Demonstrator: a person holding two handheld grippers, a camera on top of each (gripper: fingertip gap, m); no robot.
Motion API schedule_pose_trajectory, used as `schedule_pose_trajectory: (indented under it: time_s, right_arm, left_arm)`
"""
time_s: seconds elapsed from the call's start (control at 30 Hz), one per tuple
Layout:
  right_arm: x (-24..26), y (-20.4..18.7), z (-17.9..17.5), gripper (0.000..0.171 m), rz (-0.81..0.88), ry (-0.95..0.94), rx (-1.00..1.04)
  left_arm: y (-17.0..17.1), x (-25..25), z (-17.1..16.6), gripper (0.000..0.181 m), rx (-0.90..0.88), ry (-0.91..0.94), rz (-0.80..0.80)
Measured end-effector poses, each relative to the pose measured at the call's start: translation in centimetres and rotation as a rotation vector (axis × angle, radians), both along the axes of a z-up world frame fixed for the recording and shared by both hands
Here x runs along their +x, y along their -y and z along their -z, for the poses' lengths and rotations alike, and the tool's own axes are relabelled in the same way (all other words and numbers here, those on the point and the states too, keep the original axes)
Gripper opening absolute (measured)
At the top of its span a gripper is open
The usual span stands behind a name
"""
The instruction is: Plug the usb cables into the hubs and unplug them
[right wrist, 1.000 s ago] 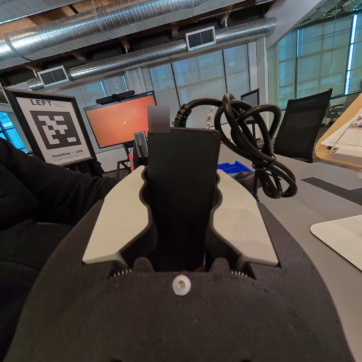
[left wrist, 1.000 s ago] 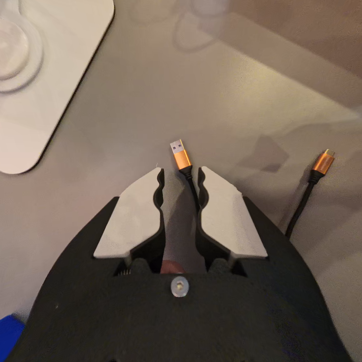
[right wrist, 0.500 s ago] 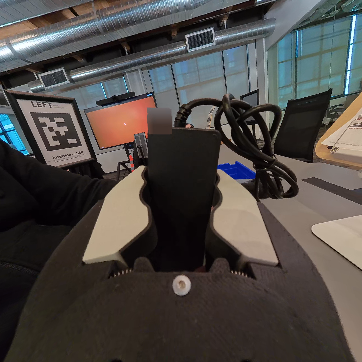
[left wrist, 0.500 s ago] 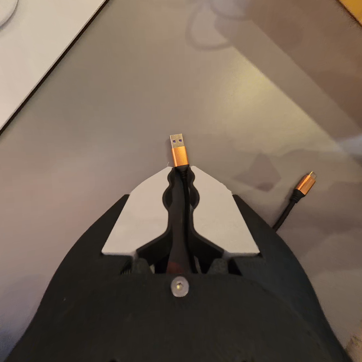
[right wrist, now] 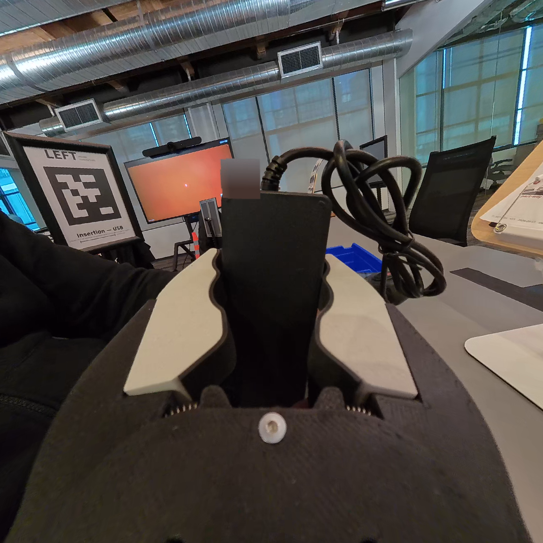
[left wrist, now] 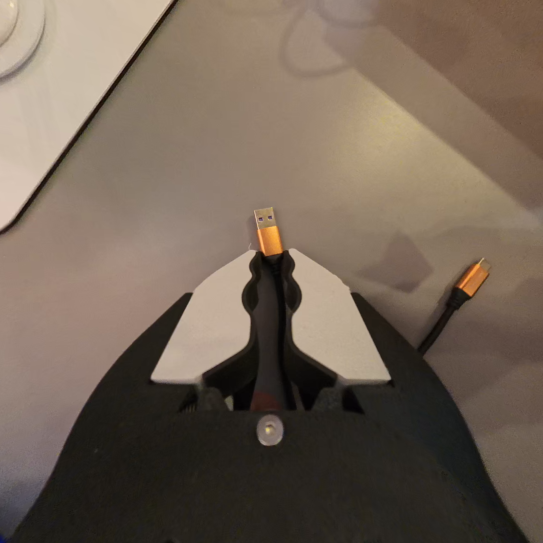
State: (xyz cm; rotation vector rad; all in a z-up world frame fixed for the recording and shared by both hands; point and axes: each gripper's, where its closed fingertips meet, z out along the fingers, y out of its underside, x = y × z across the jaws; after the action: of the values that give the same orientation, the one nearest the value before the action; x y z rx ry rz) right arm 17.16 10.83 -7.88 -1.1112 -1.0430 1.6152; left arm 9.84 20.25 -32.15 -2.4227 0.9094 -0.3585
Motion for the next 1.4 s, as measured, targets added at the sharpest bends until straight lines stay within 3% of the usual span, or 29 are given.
schedule_pose_trajectory:
  time_s: [0.27, 0.47, 0.67, 0.83, 1.1, 1.4]
  right_arm:
    - [0.2, -0.2, -0.1, 0.061, 0.011, -0.007, -0.001]
    - [0.5, -0.7, -0.3, 0.061, 0.023, -0.024, -0.016]
    - [0.7, -1.0, -0.6, 0.061, 0.021, -0.051, -0.061]
    - [0.7, -0.8, -1.0, 0.061, 0.002, -0.077, -0.1]
    - [0.8, -0.3, -1.9, 0.061, -0.061, -0.134, -0.161]
    - [0.9, -0.2, -2.2, 0.061, -0.095, -0.161, -0.205]
  left_arm:
    - [0.3, -0.6, -1.5, 0.014, 0.31, -0.265, 0.083]
    - [0.5, -1.3, -8.3, 0.013, 0.746, -0.537, 0.16]
    - [4.4, 1.3, -15.3, 0.013, 1.182, -0.852, 0.332]
    - [6.8, 2.5, -18.4, 0.013, 1.363, -0.983, 0.368]
    - [10.7, 6.5, -22.9, 0.013, 1.61, -1.03, 0.46]
    - [11.2, 7.8, -24.1, 0.013, 1.707, -1.129, 0.577]
